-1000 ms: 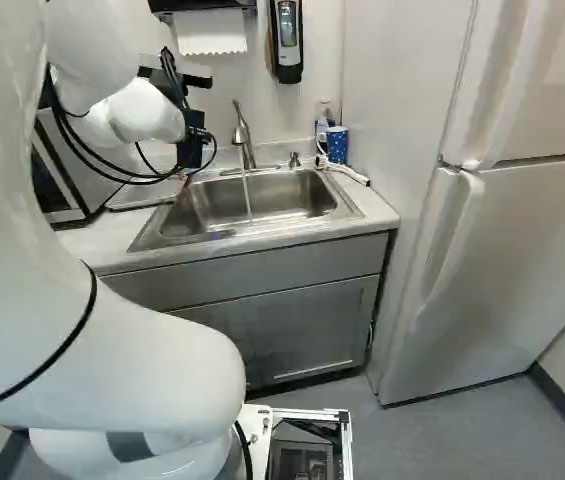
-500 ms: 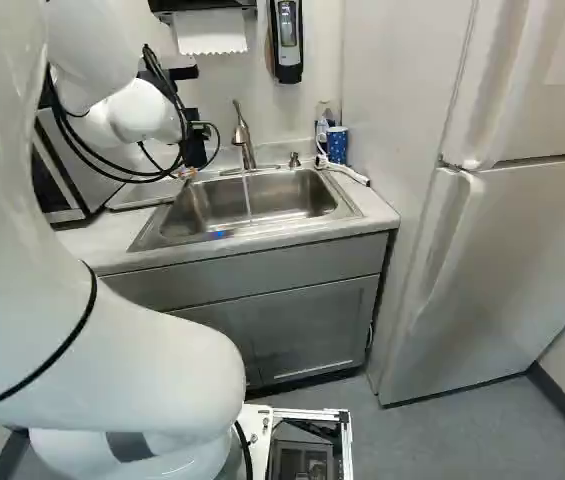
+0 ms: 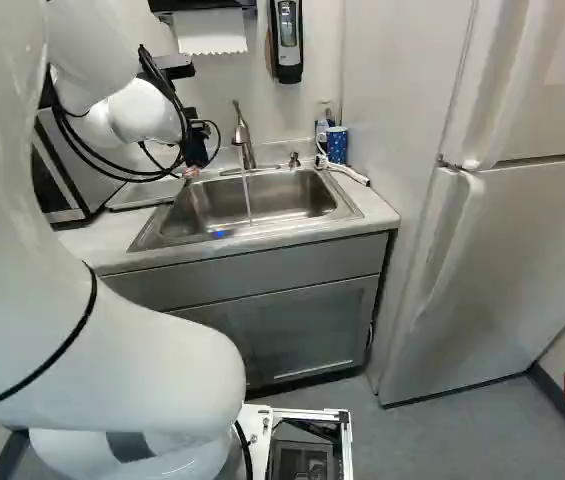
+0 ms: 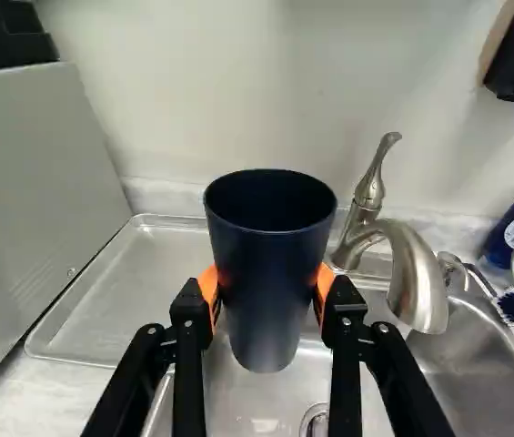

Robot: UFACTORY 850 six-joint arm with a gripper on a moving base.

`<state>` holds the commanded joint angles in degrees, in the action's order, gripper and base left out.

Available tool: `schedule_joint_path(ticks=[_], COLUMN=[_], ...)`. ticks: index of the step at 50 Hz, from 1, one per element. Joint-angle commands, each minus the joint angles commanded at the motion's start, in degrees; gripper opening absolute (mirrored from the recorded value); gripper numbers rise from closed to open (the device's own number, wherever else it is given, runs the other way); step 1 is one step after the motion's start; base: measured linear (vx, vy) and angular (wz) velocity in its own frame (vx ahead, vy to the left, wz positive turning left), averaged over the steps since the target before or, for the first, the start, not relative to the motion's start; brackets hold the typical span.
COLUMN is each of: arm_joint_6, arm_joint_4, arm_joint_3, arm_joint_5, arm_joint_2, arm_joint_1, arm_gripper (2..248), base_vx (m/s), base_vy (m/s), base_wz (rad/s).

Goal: Rinse the cup and place it in the tray

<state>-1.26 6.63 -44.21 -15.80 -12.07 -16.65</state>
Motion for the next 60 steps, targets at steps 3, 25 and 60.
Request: schedule_joint_path(ticks=[3,25,60], arm_joint_6=[0.0,0.0,0.0], arm_joint_4=[0.0,0.0,-0.67], arm_joint_3=[-0.21,-2.33,-5.16], arm_joint_5=[0.0,-2.77,-11.38], arm_joint_2=[0.23,2.56,8.89], arm_joint_1=[-0.37,-4.04,-9.68], arm_gripper=[121,121,121], base_vx=[0.0,0.0,0.0], base_vy=[0.0,0.0,0.0], base_wz=[0.0,0.0,0.0])
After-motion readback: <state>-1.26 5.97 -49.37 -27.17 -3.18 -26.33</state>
